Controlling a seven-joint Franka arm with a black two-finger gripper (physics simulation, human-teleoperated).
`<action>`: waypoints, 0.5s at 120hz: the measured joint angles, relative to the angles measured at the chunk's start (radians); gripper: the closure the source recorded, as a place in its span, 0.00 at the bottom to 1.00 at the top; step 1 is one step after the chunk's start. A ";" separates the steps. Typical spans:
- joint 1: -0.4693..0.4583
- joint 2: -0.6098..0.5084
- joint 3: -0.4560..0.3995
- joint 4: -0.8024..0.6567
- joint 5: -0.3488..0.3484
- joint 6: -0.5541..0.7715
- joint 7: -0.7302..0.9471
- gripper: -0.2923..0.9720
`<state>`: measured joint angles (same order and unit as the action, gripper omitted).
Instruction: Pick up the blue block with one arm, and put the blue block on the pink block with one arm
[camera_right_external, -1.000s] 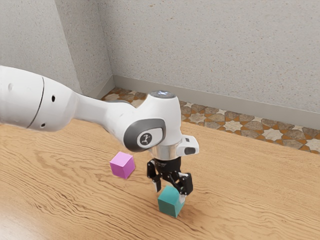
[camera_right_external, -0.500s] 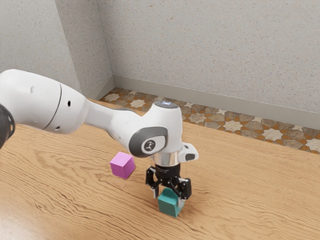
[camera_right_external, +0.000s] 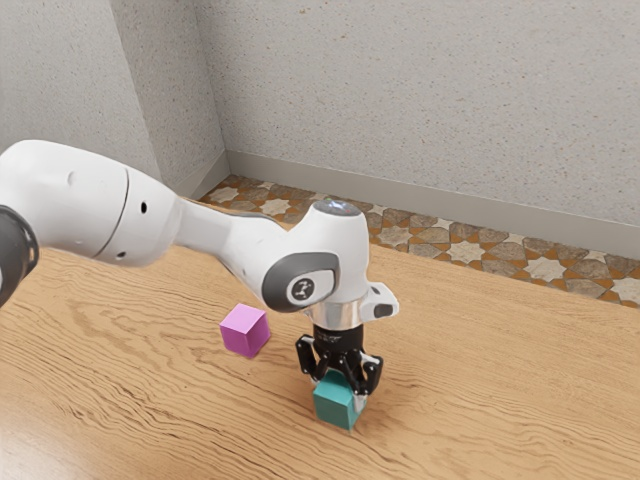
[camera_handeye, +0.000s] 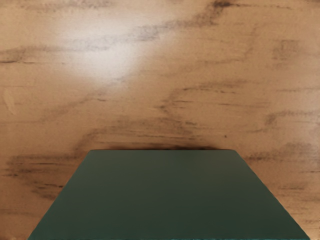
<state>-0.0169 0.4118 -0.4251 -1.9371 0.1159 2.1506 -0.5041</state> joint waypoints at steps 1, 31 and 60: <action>0.001 -0.003 0.000 0.000 0.002 -0.002 -0.001 0.50; 0.012 -0.095 0.061 0.027 0.029 -0.086 0.030 0.51; 0.028 -0.091 0.136 0.075 0.007 -0.148 0.123 0.51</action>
<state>0.0115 0.3203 -0.2889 -1.8618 0.1234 2.0026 -0.3815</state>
